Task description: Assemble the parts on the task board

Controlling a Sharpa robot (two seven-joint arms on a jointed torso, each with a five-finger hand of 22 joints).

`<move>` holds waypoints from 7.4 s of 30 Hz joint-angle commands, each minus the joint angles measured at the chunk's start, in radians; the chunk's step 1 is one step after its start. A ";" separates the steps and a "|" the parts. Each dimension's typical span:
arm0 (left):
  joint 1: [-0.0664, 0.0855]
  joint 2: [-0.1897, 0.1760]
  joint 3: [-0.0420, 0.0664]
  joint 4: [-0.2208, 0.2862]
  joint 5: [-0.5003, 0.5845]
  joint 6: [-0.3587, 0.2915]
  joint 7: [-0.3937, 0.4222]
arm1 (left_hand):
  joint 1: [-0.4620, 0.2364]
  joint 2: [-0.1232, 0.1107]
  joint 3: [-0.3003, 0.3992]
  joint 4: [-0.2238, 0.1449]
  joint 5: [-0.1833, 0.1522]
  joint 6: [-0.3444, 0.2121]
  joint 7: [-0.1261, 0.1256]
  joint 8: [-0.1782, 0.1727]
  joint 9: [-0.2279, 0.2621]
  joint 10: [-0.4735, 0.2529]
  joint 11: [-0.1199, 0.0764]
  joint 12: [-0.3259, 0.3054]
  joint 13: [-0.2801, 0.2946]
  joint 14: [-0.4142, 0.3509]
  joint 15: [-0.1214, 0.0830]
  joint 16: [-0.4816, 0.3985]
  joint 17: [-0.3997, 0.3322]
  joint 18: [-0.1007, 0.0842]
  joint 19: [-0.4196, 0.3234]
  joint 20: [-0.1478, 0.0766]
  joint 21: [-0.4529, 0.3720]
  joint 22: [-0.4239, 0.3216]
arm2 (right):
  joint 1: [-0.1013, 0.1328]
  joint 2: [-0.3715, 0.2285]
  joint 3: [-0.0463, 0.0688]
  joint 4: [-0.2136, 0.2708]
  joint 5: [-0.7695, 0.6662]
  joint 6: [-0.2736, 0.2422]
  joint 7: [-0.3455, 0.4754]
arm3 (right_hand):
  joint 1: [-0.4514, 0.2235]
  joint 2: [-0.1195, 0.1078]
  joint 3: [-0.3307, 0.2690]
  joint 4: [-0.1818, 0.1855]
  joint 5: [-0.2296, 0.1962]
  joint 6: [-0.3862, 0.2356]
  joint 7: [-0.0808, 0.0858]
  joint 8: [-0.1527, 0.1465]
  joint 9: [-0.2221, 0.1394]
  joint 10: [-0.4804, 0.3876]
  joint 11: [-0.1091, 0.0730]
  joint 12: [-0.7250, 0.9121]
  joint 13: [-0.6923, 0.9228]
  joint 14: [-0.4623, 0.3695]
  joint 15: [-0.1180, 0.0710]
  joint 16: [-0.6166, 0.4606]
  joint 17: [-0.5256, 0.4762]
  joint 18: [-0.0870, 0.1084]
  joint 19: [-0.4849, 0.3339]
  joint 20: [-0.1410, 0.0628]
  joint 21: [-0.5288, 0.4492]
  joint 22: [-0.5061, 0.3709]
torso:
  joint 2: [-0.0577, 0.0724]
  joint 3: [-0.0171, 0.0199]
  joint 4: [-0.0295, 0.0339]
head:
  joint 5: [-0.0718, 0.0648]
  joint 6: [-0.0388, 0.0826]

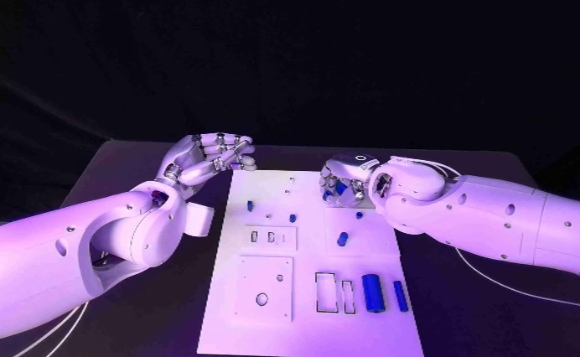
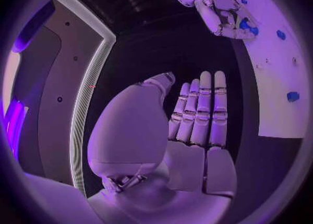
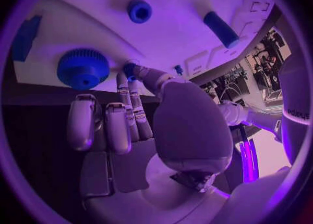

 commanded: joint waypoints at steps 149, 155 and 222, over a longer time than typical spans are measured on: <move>0.022 0.017 0.000 -0.041 0.012 0.044 -0.006 | 0.001 -0.003 0.021 -0.009 -0.004 0.003 0.001 -0.002 0.003 0.008 0.002 -0.017 0.000 0.000 0.003 0.002 0.009 0.010 0.001 -0.002 0.013 0.004 | 0.020 -0.089 0.009 -0.003 0.384 -0.047 -0.119 | 0.146 0.010 -0.596 0.301 0.206 -0.304 0.023 0.121 0.165 0.144 -0.005 1.279 1.178 0.085 0.006 0.103 0.182 -0.036 0.049 0.002 0.033 0.114 | 0.000 0.0044 -0.0221 | 0.023 -0.011; 0.022 0.017 0.000 -0.042 0.012 0.045 -0.006 | 0.001 -0.003 0.021 -0.009 -0.004 0.003 0.001 -0.002 0.003 0.008 0.002 -0.017 0.000 0.000 0.003 0.002 0.009 0.010 0.001 -0.002 0.013 0.004 | 0.015 -0.079 0.009 -0.013 0.385 -0.043 -0.117 | 0.148 0.013 -0.587 0.300 0.207 -0.297 0.022 0.120 0.161 0.152 -0.006 1.290 1.191 0.086 0.005 0.105 0.188 -0.037 0.051 0.002 0.037 0.119 | -0.001 0.0050 -0.0213 | 0.023 -0.015; 0.021 0.018 0.000 -0.051 0.012 0.052 -0.011 | -0.003 -0.003 0.027 -0.011 -0.004 0.003 0.001 -0.002 0.003 0.012 0.002 -0.022 0.000 0.000 0.003 0.001 0.014 0.010 -0.002 -0.002 0.016 0.005 | -0.007 -0.016 0.009 0.157 -0.084 -0.281 -0.241 | 0.115 -0.008 -0.363 0.295 0.149 -0.128 -0.008 0.052 0.090 0.235 -0.033 1.380 1.306 0.097 -0.017 0.121 0.247 -0.059 0.110 -0.018 0.106 0.219 | -0.001 0.0063 -0.0199 | 0.029 -0.010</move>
